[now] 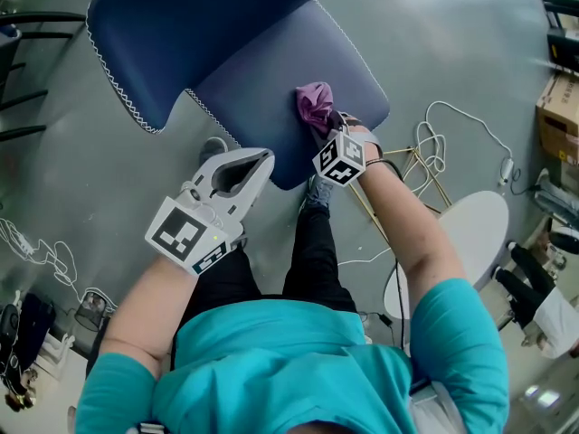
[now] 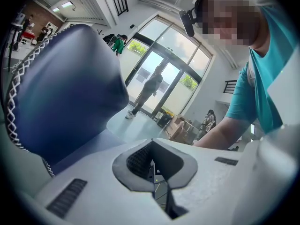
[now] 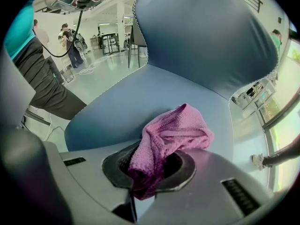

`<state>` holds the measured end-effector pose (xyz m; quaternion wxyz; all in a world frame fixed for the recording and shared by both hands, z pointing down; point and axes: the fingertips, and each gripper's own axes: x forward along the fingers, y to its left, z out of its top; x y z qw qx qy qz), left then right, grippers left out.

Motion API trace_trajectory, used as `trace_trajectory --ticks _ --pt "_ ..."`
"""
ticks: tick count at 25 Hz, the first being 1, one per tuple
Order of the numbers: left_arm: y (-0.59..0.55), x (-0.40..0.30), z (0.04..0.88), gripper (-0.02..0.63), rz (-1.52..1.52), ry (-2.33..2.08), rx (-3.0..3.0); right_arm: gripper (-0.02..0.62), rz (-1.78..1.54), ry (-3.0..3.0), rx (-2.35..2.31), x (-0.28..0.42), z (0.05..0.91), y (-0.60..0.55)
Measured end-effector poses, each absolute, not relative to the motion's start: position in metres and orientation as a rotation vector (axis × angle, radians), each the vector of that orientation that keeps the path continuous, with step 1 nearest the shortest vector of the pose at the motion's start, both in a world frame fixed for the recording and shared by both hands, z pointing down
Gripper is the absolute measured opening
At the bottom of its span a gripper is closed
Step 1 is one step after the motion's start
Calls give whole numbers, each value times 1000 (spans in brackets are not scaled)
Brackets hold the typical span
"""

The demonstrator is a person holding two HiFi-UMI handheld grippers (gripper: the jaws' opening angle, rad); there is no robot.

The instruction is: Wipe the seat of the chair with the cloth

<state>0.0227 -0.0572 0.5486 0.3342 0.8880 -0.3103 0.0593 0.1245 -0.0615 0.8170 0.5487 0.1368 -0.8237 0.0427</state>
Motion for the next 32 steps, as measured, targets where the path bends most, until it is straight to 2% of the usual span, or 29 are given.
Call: trace_trajectory --ticks 21,28,32 --pt "-47 51 537 3 168 -762 2349 49 206 -1856 251 189 818 5" --pt "-43 53 533 4 152 -763 2356 49 454 -1715 130 212 828 41" --pt "-34 53 523 3 155 -795 2361 51 591 -1393 -134 265 832 103"
